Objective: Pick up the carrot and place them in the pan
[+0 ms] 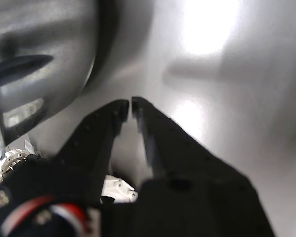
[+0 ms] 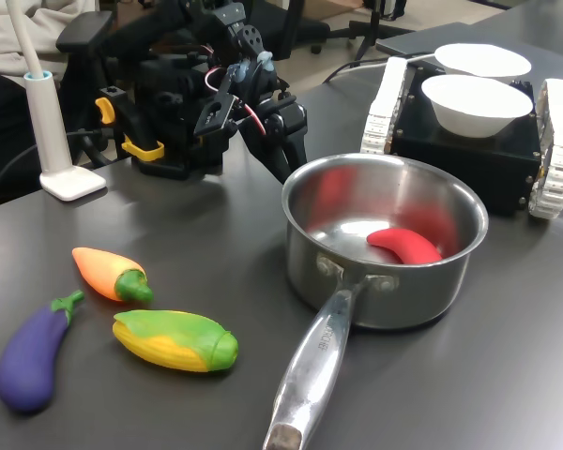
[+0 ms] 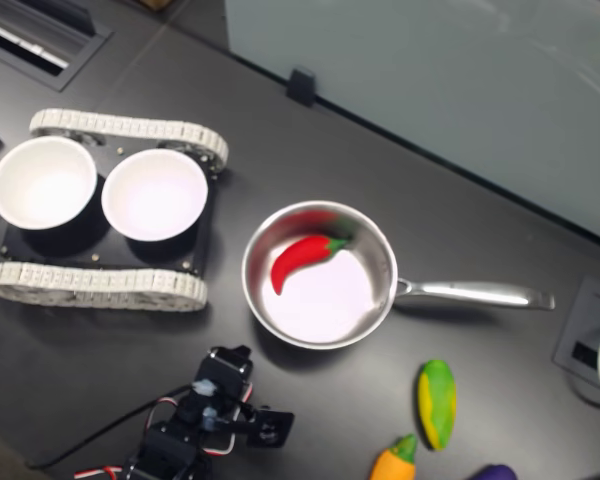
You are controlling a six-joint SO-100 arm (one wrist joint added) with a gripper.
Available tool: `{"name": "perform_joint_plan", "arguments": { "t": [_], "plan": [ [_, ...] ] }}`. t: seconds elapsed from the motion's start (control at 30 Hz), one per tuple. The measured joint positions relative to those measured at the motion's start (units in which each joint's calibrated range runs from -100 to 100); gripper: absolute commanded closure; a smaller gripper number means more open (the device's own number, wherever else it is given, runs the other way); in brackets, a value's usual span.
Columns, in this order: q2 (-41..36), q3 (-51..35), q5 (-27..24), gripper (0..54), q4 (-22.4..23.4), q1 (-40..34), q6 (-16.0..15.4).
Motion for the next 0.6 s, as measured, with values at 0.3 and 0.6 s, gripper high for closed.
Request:
{"name": "perform_joint_plan", "arguments": {
  "t": [0.3,0.6],
  "plan": [
    [0.0,0.0,1.17,53.3,0.0,-1.43,0.0],
    [0.0,0.0,1.17,53.3,0.0,-1.43,0.0]
  ]
}}
